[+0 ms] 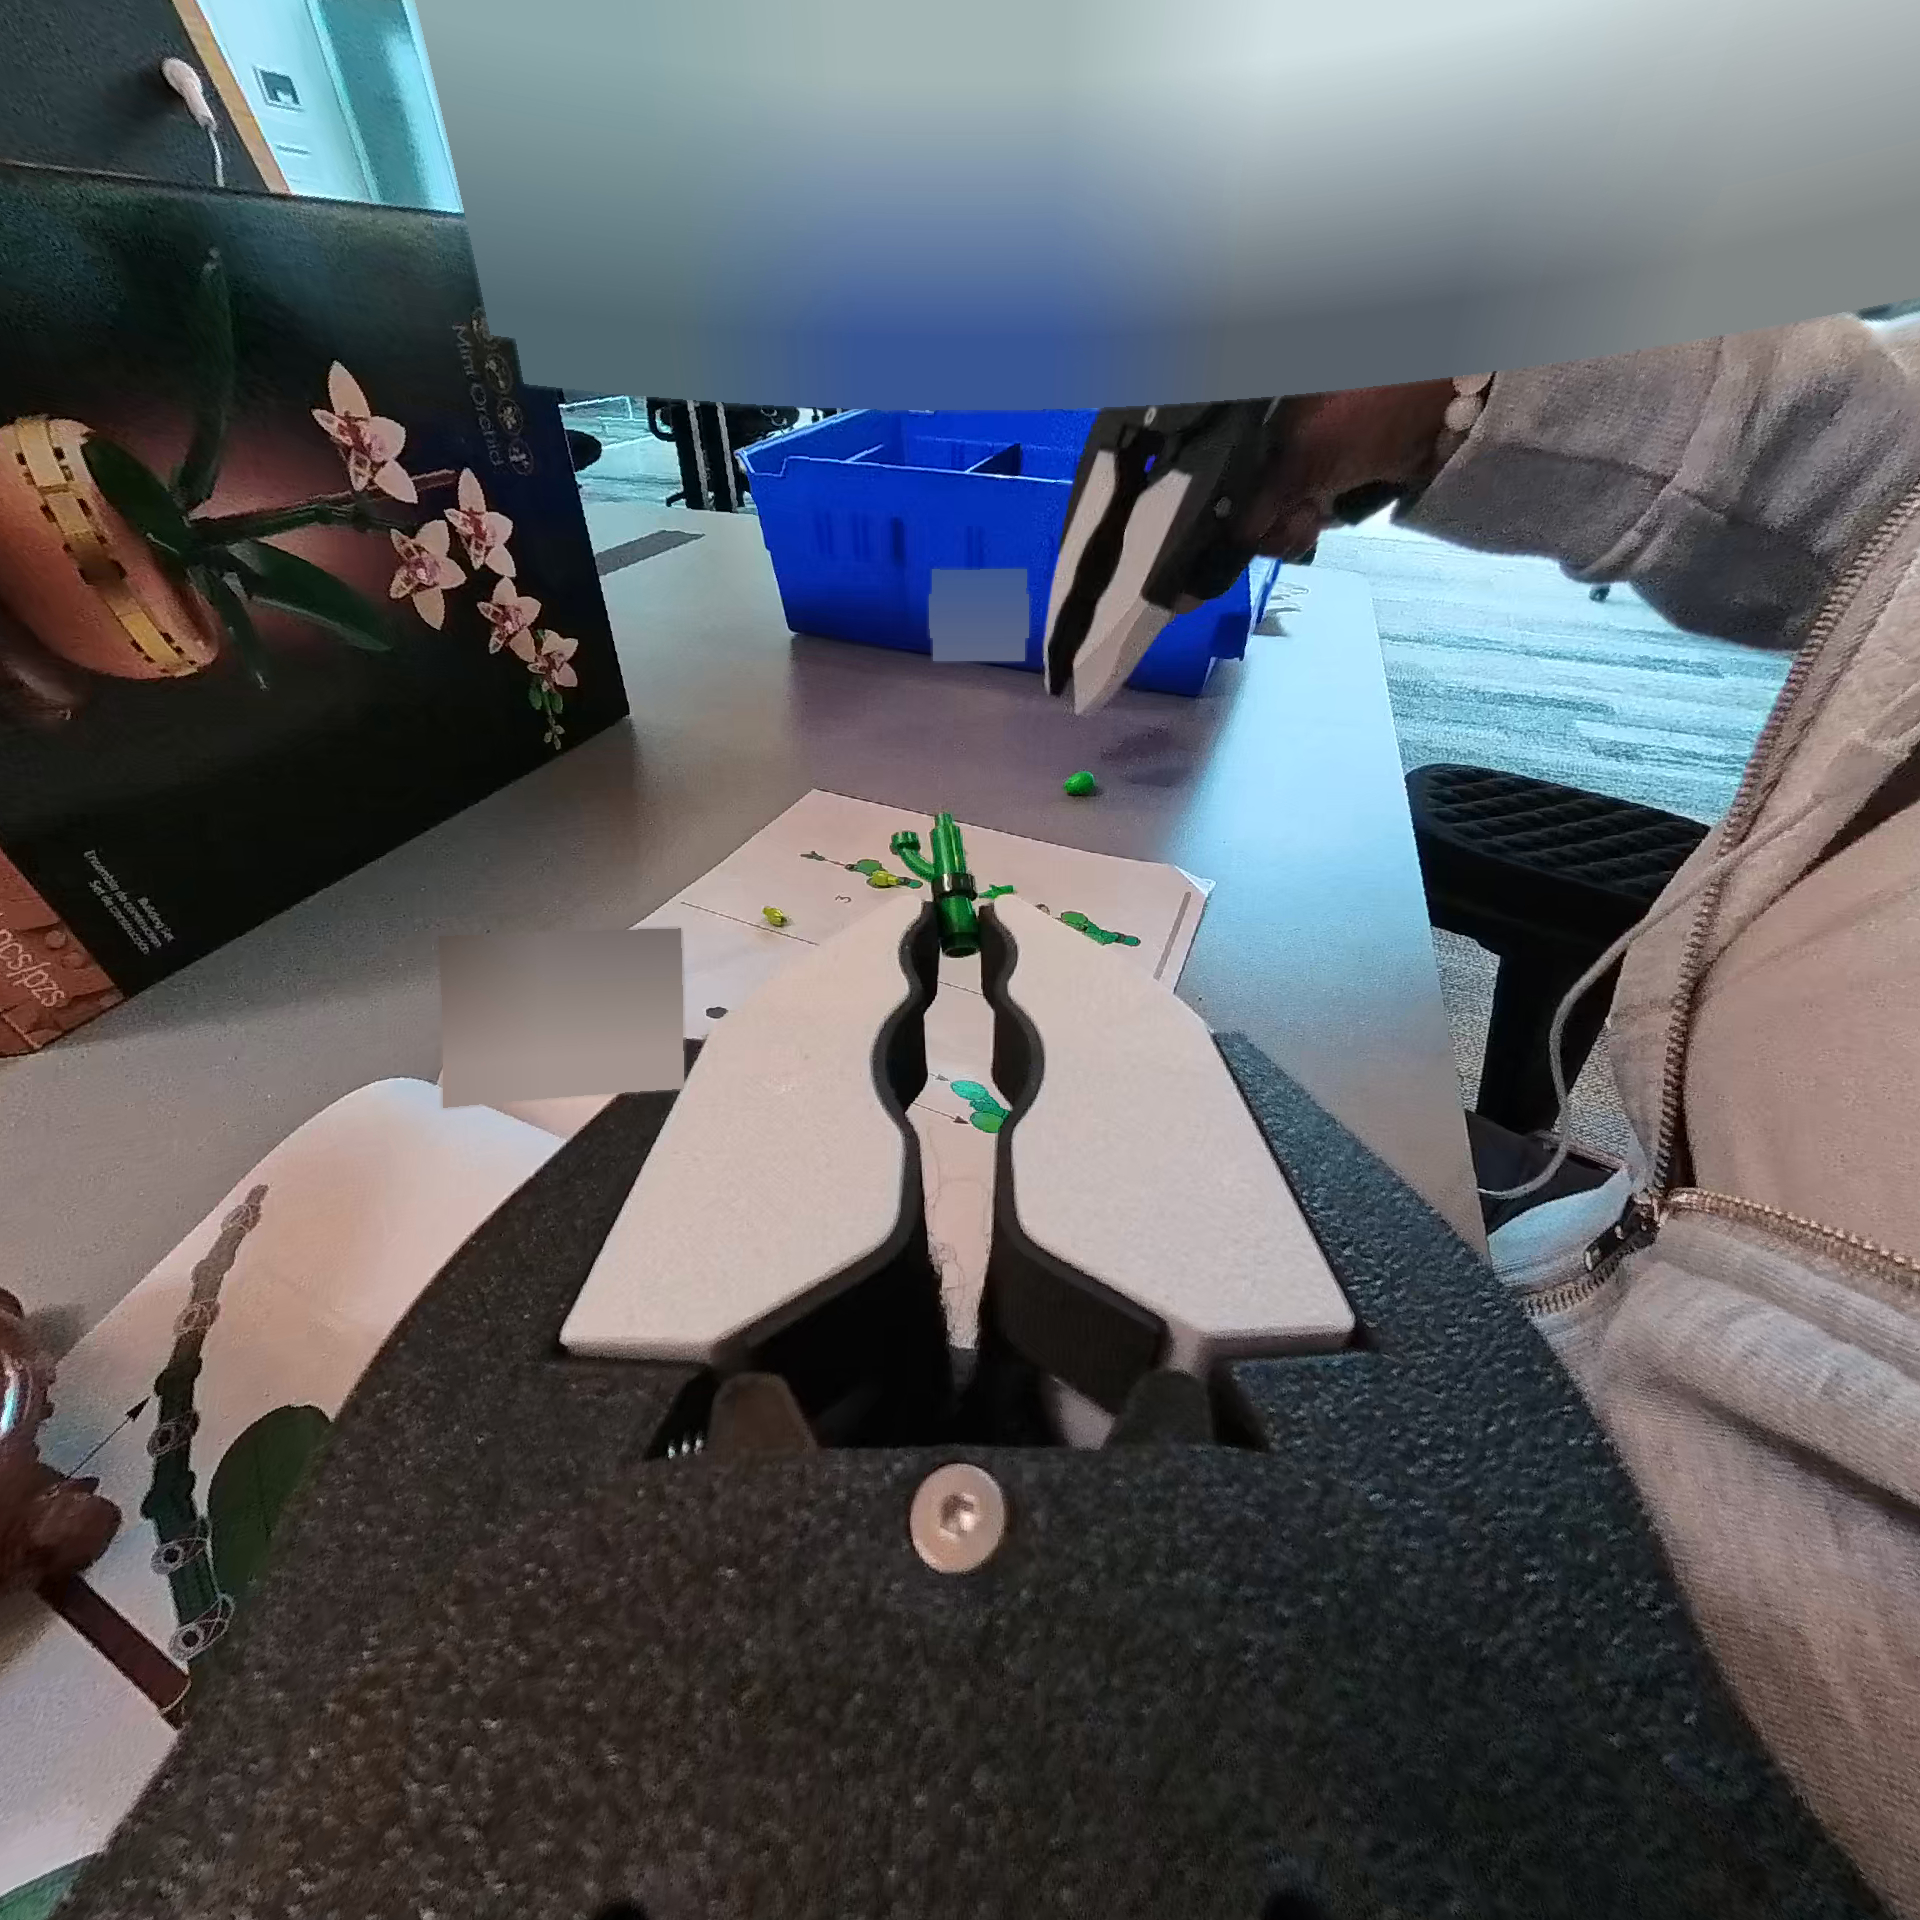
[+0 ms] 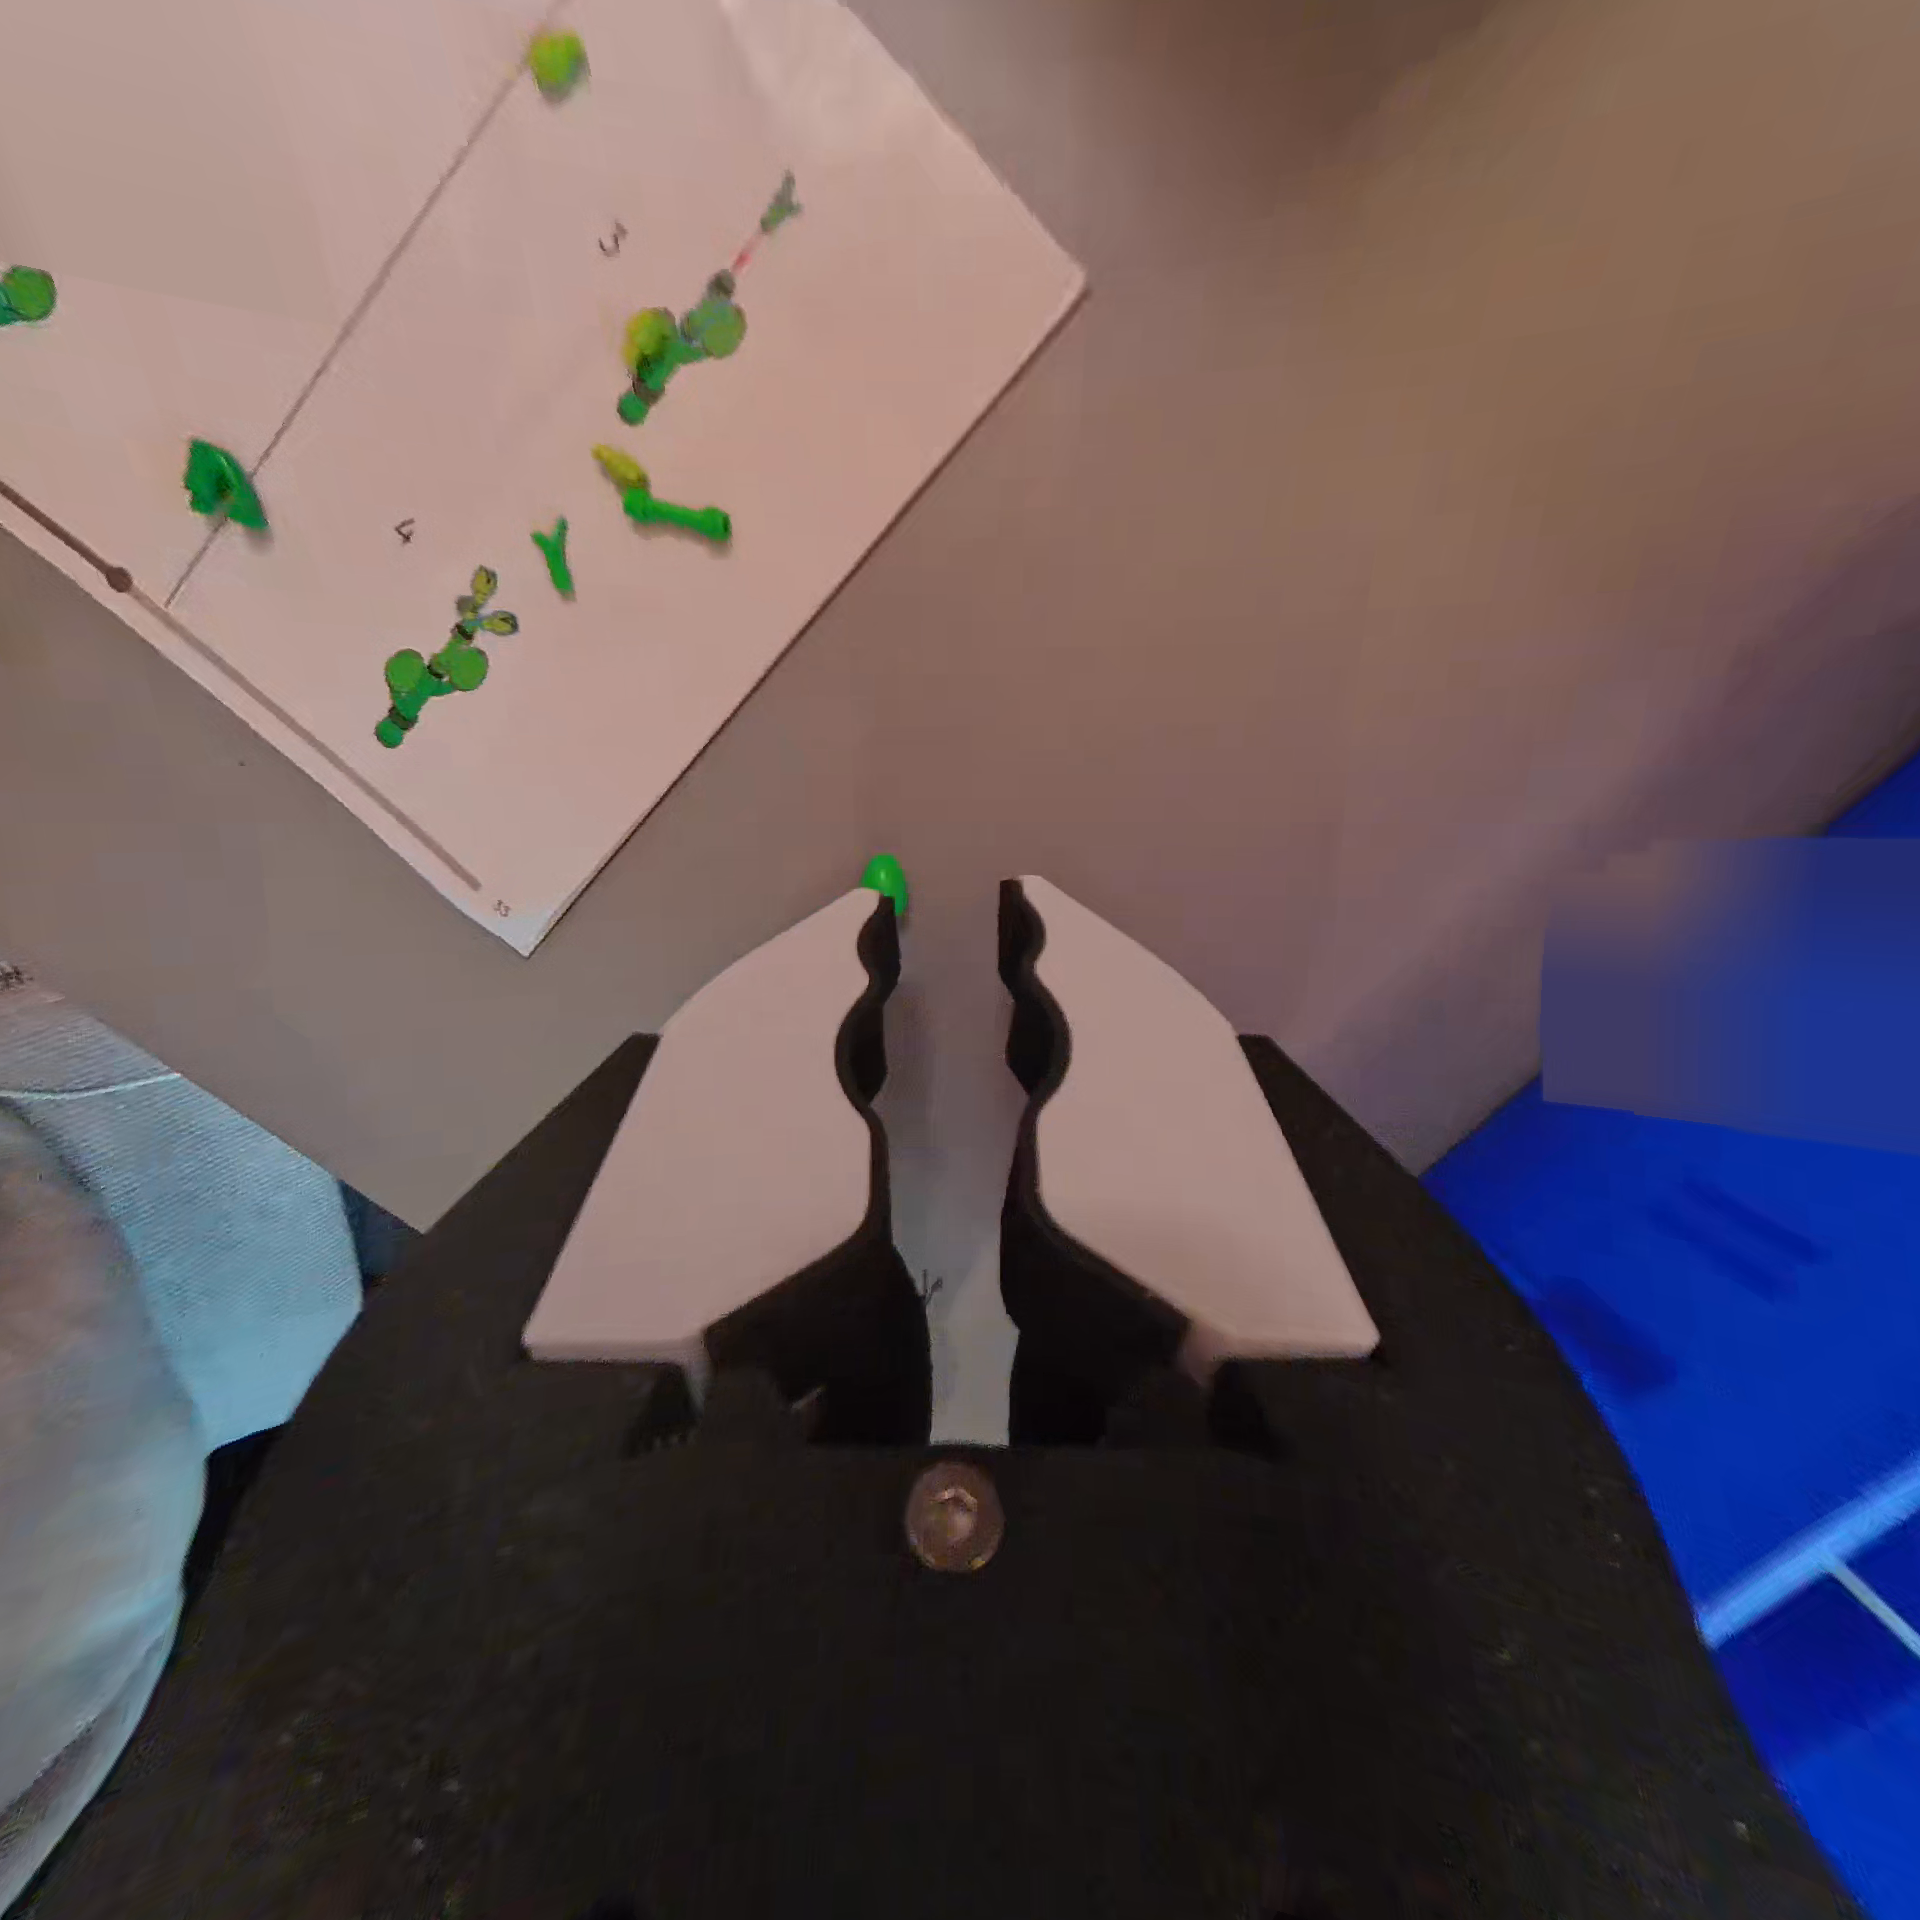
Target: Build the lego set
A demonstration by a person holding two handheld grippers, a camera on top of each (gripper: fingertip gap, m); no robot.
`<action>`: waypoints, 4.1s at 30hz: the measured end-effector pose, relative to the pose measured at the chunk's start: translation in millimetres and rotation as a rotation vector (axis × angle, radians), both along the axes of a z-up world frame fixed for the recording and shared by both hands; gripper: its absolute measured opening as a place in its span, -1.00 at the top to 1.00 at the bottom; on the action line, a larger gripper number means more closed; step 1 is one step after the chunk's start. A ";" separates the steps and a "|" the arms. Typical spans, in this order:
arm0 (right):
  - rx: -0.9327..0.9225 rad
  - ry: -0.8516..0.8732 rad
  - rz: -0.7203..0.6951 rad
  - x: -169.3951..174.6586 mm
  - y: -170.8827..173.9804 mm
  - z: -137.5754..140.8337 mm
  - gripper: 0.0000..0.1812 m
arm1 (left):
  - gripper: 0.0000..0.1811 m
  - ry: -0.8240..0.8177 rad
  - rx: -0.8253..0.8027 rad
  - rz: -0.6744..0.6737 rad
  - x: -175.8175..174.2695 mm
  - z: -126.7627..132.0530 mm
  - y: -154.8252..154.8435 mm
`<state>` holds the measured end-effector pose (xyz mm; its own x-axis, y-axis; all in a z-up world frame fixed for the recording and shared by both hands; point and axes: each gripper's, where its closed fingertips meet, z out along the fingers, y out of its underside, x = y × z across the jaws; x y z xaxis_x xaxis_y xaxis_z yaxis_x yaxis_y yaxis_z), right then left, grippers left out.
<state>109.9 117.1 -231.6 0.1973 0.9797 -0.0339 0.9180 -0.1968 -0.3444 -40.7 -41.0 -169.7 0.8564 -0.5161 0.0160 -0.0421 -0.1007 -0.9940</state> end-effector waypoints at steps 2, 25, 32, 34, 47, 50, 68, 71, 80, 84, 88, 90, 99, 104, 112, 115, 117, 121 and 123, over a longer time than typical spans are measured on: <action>-0.033 -0.031 0.007 0.6 -4.1 -10.1 0.75 | 0.93 -0.002 0.006 0.001 -0.3 0.8 -0.5; -0.036 0.630 -0.099 -45.0 -23.2 -9.0 0.90 | 0.93 0.000 0.016 0.009 -1.1 1.8 -1.8; 0.065 0.463 -0.089 -26.8 -20.7 -25.9 0.89 | 0.93 0.011 0.006 0.010 -0.2 0.0 -0.4; 0.067 0.457 -0.108 -21.5 -19.8 -26.0 0.89 | 0.93 0.010 0.005 0.010 -0.3 0.0 -0.3; 0.075 0.460 -0.164 3.4 -14.7 -26.1 0.89 | 0.93 0.019 0.001 0.011 0.3 -1.1 0.6; 0.085 0.455 -0.174 7.8 -13.0 -26.0 0.85 | 0.93 0.023 -0.002 0.011 0.7 -1.7 1.2; 0.001 -0.092 -0.081 18.7 9.6 1.6 0.77 | 0.93 0.009 0.009 0.001 1.9 0.2 0.8; -0.101 -0.146 -0.140 20.1 10.9 3.8 0.75 | 0.93 -0.020 0.016 -0.008 0.6 2.7 -0.5; -0.252 -0.232 -0.428 47.9 -1.2 -15.2 0.74 | 0.93 -0.133 -0.008 -0.077 2.5 7.5 -4.4; -0.279 -0.220 -0.488 49.6 -1.0 -20.5 0.74 | 0.93 -0.190 -0.007 -0.099 2.1 11.1 -7.8; -0.246 -0.251 -0.481 55.2 1.6 -27.4 0.87 | 0.93 -0.210 -0.004 -0.096 -0.1 12.2 -9.5; -0.229 -0.231 -0.439 52.8 1.2 -27.4 0.87 | 0.93 -0.211 -0.004 -0.094 -0.3 12.2 -9.8; 0.288 0.340 0.111 -32.1 2.9 2.3 0.88 | 0.93 -0.185 0.000 -0.067 -1.5 10.9 -6.9; 0.800 0.318 0.299 -49.9 12.9 -2.8 0.87 | 0.93 -0.142 0.006 -0.048 -0.7 9.1 -4.8; 0.466 0.655 0.401 -97.1 -31.1 27.7 0.87 | 0.93 -0.132 0.008 -0.033 -2.0 8.7 -1.5; 0.186 0.665 0.534 -119.7 -80.6 23.6 0.87 | 0.93 -0.134 0.012 0.009 -10.5 9.1 -0.6; 0.127 0.653 0.636 -131.8 -99.6 17.9 0.87 | 0.93 -0.130 0.015 0.057 -21.1 9.4 0.0; 0.146 0.686 0.961 -160.8 -139.0 19.7 0.87 | 0.93 -0.126 0.015 0.155 -44.8 13.4 -0.9; 0.226 0.670 1.087 -181.2 -147.1 17.4 0.87 | 0.93 -0.118 0.018 0.224 -61.4 17.0 -3.8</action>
<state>-71.3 -30.0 -214.2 -0.6892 0.6228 0.3702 0.2066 0.6587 -0.7235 -102.2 -44.7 -152.7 0.9421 -0.3150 0.1153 0.0959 -0.0763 -0.9925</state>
